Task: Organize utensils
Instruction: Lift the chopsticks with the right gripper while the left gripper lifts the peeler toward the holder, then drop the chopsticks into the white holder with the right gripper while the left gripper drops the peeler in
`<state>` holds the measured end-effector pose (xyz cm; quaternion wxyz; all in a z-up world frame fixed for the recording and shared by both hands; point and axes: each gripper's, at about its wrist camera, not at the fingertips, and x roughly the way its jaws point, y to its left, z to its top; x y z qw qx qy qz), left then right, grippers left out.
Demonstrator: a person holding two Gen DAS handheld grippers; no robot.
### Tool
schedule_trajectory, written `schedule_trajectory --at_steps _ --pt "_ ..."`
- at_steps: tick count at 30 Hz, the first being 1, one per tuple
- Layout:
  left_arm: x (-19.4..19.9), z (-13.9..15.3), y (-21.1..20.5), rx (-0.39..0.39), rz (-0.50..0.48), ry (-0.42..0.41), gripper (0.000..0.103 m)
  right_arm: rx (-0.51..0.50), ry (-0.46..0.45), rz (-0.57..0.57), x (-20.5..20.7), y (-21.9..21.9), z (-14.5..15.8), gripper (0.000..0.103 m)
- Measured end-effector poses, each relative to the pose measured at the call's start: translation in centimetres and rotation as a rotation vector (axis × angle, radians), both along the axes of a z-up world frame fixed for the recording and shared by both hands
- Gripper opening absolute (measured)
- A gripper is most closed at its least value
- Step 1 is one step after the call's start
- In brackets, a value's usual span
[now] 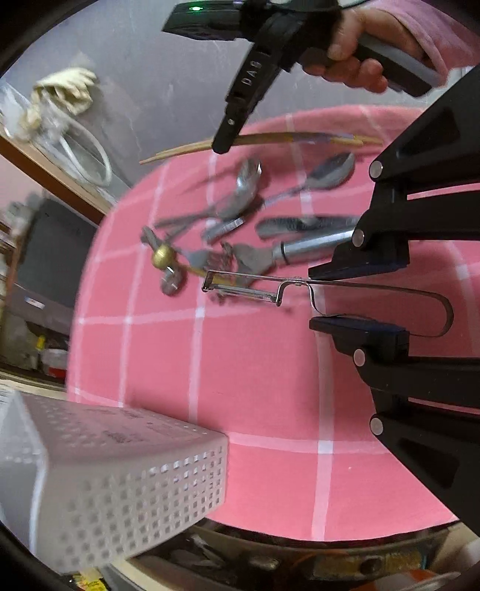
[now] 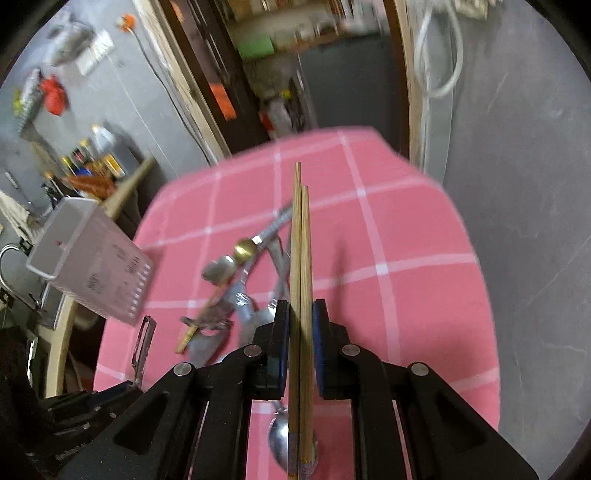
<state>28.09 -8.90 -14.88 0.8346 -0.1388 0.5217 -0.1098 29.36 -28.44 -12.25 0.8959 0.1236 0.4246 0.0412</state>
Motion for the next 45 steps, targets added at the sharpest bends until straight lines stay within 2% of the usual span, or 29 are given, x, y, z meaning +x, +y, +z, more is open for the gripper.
schedule_trajectory --at_steps 3,6,11,14,18,24,27,32,39,45 --pt "-0.7 1.9 -0.1 -0.044 -0.001 -0.100 0.019 -0.033 -0.097 0.000 -1.6 1.0 2.0 0.011" --pt "-0.9 3.9 -0.2 -0.054 0.002 -0.184 0.019 -0.062 -0.198 -0.015 -3.1 1.8 4.3 0.011" --pt "-1.2 7.7 1.8 -0.058 0.034 -0.337 0.019 -0.157 -0.383 -0.030 -4.8 4.1 8.3 0.011" --pt "-1.1 10.1 3.4 -0.060 0.070 -0.422 0.019 -0.173 -0.499 -0.036 -4.9 5.8 11.1 0.011" --pt "-0.5 13.2 6.0 -0.076 0.127 -0.528 0.019 -0.102 -0.617 -0.033 -4.5 7.8 14.6 0.011" --pt "1.2 16.7 11.0 -0.124 0.210 -0.645 0.019 0.093 -0.737 -0.012 -2.0 11.3 18.1 0.011" --pt "2.6 16.8 13.6 -0.181 0.251 -0.672 0.019 0.194 -0.772 -0.015 0.1 13.2 18.2 0.011" --pt "5.6 15.3 17.3 -0.255 0.292 -0.694 0.019 0.275 -0.806 -0.032 3.3 16.8 15.2 0.011" --pt "8.3 12.9 20.2 -0.307 0.287 -0.709 0.019 0.240 -0.832 -0.029 6.1 19.8 12.0 0.011" --pt "9.4 11.6 20.5 -0.371 0.230 -0.704 0.019 0.197 -0.774 0.024 7.5 20.8 10.2 0.011"
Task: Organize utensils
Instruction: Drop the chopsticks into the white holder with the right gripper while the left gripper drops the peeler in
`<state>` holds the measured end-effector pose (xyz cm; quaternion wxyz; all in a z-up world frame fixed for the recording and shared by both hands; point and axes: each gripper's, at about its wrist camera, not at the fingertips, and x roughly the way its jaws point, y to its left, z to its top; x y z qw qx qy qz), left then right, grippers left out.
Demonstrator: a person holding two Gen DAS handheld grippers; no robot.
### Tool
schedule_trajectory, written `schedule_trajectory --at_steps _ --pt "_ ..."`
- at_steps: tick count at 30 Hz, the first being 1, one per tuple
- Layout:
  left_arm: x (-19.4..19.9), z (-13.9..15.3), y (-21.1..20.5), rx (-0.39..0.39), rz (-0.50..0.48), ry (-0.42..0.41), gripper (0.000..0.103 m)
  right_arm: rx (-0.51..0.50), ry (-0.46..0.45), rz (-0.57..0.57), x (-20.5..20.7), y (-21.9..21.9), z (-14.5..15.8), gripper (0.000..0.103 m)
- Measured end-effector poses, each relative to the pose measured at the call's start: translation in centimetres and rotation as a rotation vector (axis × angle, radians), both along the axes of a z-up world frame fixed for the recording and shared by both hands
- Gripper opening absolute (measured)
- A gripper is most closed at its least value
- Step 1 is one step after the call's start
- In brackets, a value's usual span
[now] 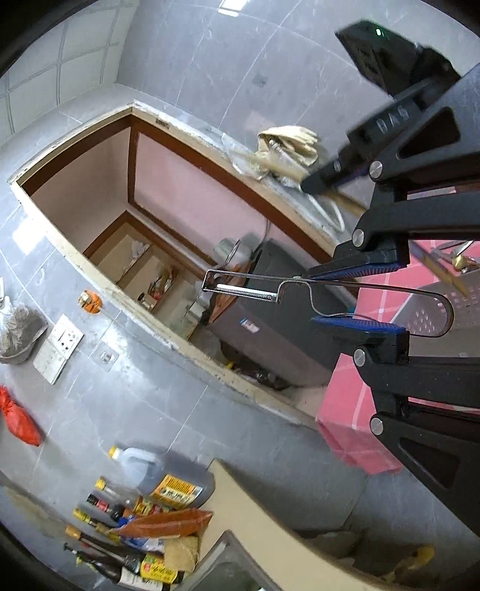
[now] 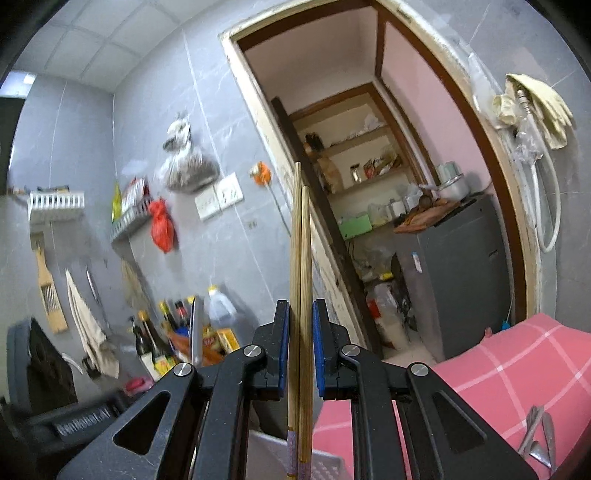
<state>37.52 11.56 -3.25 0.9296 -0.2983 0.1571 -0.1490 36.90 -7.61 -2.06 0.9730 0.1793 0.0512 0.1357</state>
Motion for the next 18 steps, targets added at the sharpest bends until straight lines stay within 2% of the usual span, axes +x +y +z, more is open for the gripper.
schedule_trajectory --at_steps 11,18 --pt "-0.2 -2.2 -0.8 0.028 -0.093 0.028 0.019 -0.067 0.098 0.046 -0.3 0.4 -2.8 0.011" --pt "-1.5 -2.0 -0.9 0.097 -0.120 0.044 0.020 -0.105 0.136 0.071 -1.4 0.1 -3.3 0.011"
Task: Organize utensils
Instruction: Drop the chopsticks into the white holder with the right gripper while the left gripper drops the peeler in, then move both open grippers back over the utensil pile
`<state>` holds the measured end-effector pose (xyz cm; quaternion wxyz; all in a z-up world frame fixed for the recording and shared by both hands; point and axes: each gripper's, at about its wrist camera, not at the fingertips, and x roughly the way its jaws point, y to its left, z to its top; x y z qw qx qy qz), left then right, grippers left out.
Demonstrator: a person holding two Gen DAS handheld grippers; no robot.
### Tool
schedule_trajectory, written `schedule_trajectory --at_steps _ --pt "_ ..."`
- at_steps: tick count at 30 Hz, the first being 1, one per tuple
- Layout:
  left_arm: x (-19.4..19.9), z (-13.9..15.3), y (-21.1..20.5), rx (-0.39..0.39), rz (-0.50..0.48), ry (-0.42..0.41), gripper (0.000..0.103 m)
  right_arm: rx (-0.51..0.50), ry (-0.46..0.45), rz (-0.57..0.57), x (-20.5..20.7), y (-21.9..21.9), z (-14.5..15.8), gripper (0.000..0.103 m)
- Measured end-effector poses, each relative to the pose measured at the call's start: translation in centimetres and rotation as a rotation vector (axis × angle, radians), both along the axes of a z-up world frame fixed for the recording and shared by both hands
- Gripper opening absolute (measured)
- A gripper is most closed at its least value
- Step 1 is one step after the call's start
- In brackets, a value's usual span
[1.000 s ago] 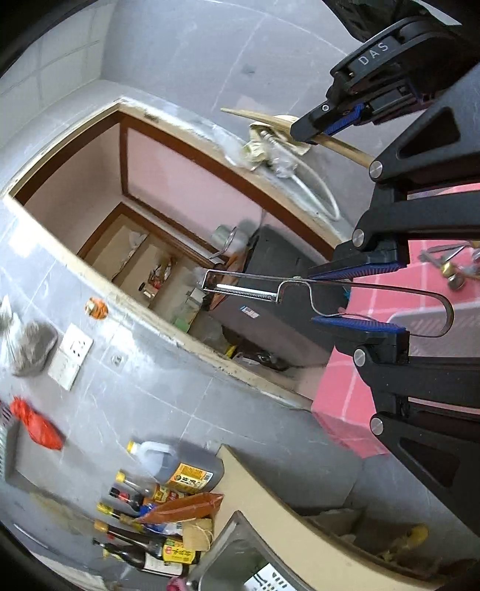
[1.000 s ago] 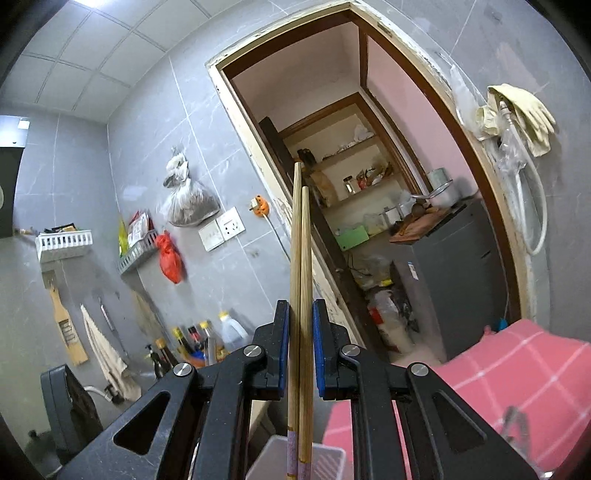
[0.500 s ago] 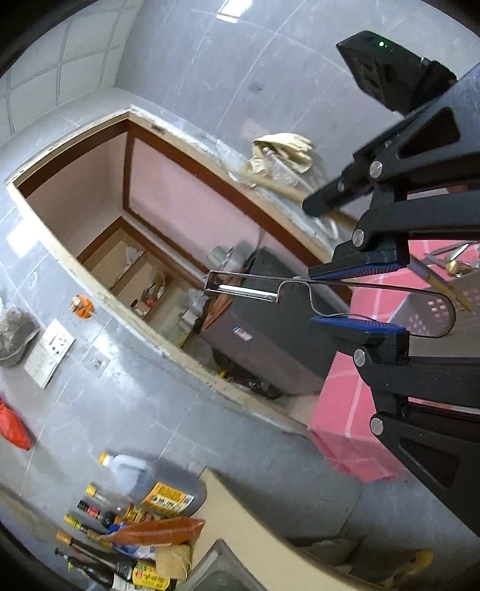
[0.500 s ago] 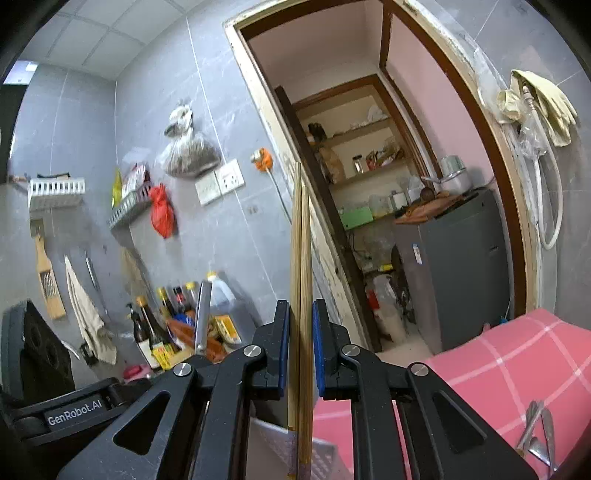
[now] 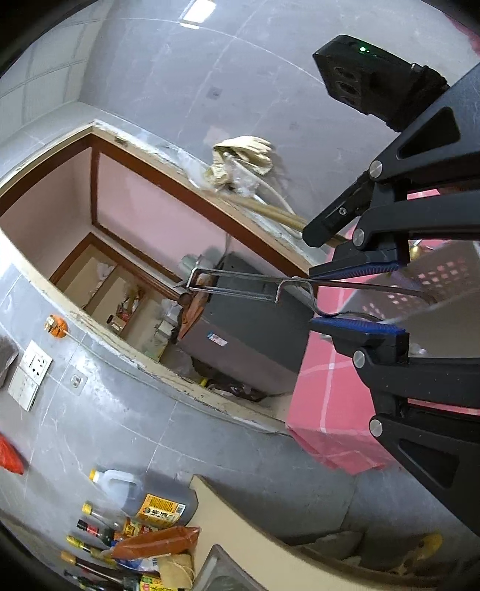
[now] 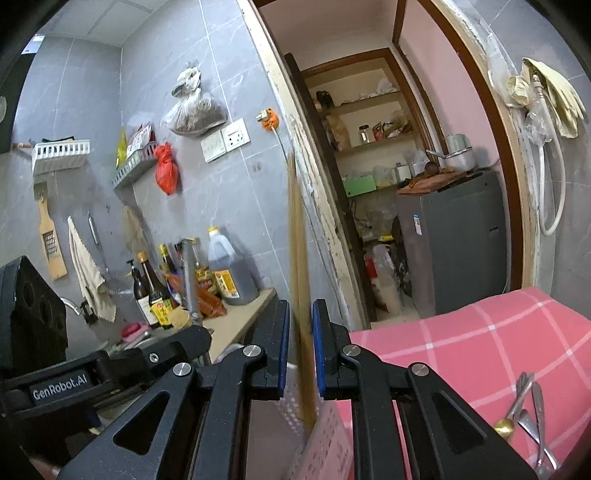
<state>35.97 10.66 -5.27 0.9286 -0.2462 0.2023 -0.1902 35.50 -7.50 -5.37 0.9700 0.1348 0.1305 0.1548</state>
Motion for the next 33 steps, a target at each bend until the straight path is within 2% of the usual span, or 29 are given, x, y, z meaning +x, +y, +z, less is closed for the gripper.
schedule_trajectory --at_steps 5,10,12,14,16,17,18,19,24,28,30,33 --pt "-1.1 0.5 0.1 0.013 -0.007 0.009 0.023 -0.020 0.022 0.022 -0.9 -0.3 0.1 0.021" --pt "-2.6 1.5 -0.2 0.042 0.021 -0.007 0.034 -0.019 0.014 -0.002 -2.4 -1.4 1.1 0.027" --pt "-3.3 2.0 -0.5 0.067 0.048 -0.012 0.038 -0.022 0.003 -0.018 -3.2 -2.1 1.8 0.040" --pt "-4.0 2.6 -1.1 0.107 0.078 -0.019 0.044 -0.026 -0.009 -0.042 -4.1 -3.1 2.5 0.048" --pt "-4.8 3.4 -1.8 0.148 0.117 -0.029 0.057 -0.034 -0.018 -0.072 -5.0 -4.3 3.4 0.056" --pt "-5.2 3.7 -2.2 0.164 0.133 -0.035 0.061 -0.040 -0.021 -0.088 -5.3 -4.8 3.8 0.063" --pt "-5.7 4.1 -2.8 0.186 0.156 -0.041 0.070 -0.044 -0.025 -0.106 -5.8 -5.6 4.2 0.070" --pt "-6.1 4.4 -3.3 0.205 0.175 -0.044 0.080 -0.050 -0.030 -0.125 -6.4 -6.4 4.5 0.072" --pt "-8.1 5.9 -6.7 0.306 0.253 -0.075 0.097 -0.109 -0.046 -0.205 -8.8 -10.3 5.9 0.094" --pt "-9.6 6.1 -10.0 0.381 0.309 -0.088 0.101 -0.178 -0.045 -0.258 -10.5 -13.2 6.4 0.101" --pt "-10.5 5.9 -11.9 0.429 0.354 -0.095 0.101 -0.224 -0.038 -0.278 -11.2 -14.5 6.3 0.102" --pt "-11.6 5.4 -13.7 0.460 0.381 -0.107 0.101 -0.271 -0.011 -0.289 -11.8 -16.3 5.7 0.102"
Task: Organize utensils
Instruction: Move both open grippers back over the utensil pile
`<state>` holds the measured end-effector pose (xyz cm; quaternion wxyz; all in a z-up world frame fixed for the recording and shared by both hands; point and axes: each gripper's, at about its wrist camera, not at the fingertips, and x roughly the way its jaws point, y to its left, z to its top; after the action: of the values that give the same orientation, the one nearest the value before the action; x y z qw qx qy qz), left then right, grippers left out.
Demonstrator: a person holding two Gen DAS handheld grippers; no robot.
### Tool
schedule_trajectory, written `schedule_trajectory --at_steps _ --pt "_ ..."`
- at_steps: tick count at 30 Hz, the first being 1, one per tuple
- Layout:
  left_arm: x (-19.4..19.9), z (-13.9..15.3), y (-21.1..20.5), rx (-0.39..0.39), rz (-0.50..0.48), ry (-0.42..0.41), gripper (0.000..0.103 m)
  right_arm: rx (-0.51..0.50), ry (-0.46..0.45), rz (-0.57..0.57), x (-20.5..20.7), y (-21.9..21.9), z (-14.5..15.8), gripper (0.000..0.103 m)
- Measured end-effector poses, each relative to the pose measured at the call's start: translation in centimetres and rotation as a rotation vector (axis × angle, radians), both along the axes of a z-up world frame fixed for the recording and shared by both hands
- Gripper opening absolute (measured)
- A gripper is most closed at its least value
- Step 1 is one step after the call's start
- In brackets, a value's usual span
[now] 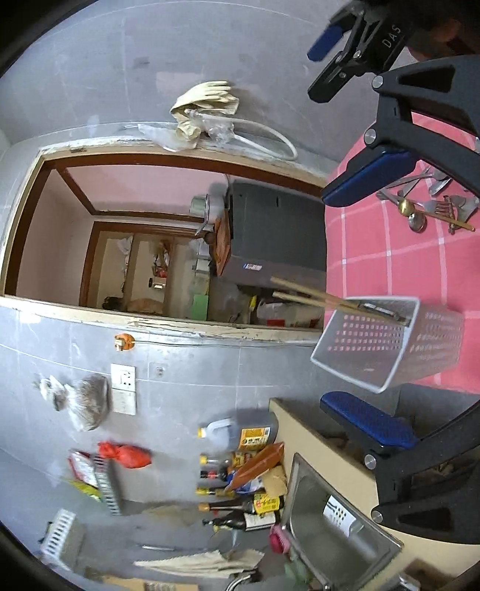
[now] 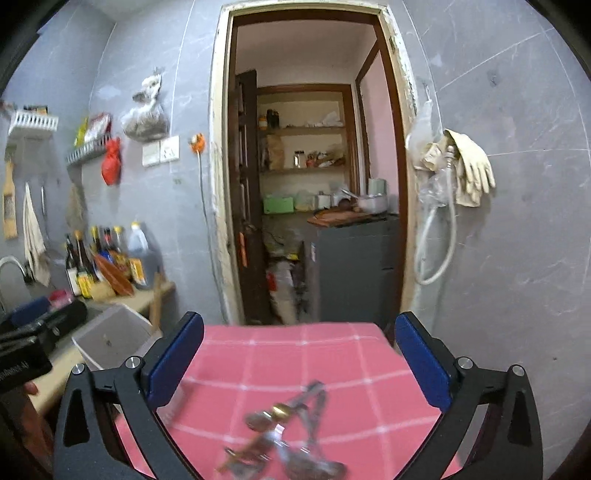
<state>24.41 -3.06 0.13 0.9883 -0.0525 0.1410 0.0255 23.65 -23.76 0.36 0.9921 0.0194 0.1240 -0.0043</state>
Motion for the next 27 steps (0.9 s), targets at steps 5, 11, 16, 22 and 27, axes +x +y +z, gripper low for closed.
schedule_trajectory --at_steps 5,11,16,22,27 --pt "-0.6 -1.8 -2.3 -0.002 -0.006 0.050 0.101 -0.032 0.082 -0.007 -0.2 -2.8 -1.8 0.102" --pt "0.0 -4.9 -4.2 -0.018 -0.029 0.150 0.101 -0.015 0.209 0.024 1.1 -5.4 -5.3 0.102" --pt "0.5 -7.4 -5.7 -0.018 -0.049 0.224 0.101 0.013 0.289 0.077 2.8 -6.7 -8.2 0.102" --pt "1.0 -10.3 -7.1 -0.050 -0.070 0.327 0.101 0.041 0.361 0.151 4.6 -7.1 -11.7 0.101" --pt "1.2 -12.7 -7.8 -0.073 -0.064 0.382 0.101 0.054 0.390 0.194 6.0 -6.9 -13.7 0.099"
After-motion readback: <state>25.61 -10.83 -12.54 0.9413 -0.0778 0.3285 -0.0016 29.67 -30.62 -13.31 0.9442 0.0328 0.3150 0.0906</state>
